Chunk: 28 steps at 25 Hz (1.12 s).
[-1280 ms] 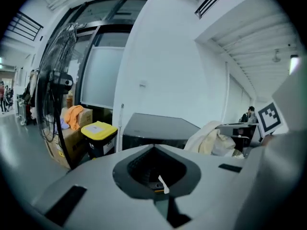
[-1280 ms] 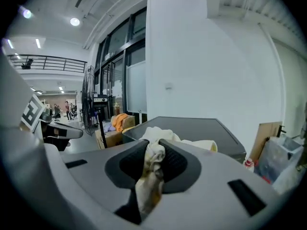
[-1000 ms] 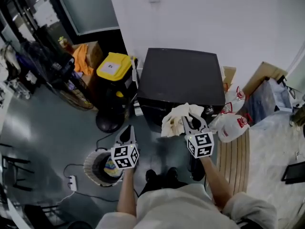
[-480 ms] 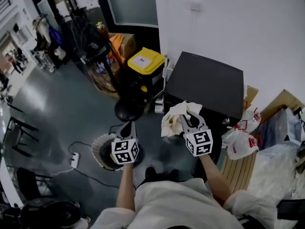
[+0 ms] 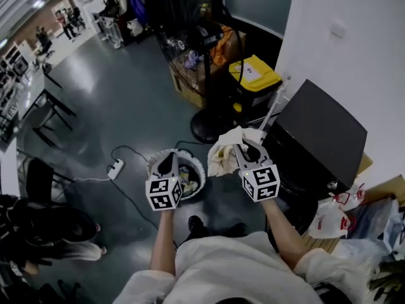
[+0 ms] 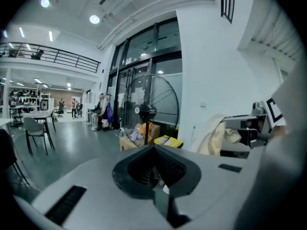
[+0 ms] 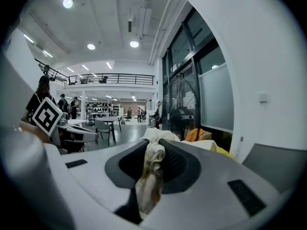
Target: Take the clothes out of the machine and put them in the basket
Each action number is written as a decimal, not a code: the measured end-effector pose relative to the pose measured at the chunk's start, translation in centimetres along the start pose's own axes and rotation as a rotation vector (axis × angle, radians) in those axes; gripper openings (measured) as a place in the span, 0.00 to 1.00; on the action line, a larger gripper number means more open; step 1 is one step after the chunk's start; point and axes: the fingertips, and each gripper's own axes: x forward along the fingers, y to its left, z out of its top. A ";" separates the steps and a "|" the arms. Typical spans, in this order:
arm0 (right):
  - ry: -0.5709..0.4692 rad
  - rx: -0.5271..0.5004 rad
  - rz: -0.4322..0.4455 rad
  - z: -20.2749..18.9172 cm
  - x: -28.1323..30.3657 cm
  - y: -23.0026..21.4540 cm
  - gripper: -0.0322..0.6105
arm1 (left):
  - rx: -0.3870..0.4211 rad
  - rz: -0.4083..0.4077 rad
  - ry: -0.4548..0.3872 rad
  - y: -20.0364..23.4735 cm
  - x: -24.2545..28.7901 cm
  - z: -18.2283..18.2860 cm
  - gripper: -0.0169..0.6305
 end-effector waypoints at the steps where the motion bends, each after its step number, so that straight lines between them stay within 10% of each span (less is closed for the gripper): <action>1: -0.001 0.001 0.027 0.5 1.6 1.8 0.17 | -0.005 0.026 0.003 2.2 -0.7 0.0 0.05; 14: 0.093 0.010 0.226 -1.5 16.2 17.8 0.17 | -0.100 0.202 0.036 20.7 -5.4 -3.1 0.05; 28: 0.337 -0.009 0.383 -14.2 22.6 23.4 0.17 | -0.200 0.343 0.082 25.6 -4.3 -8.1 0.05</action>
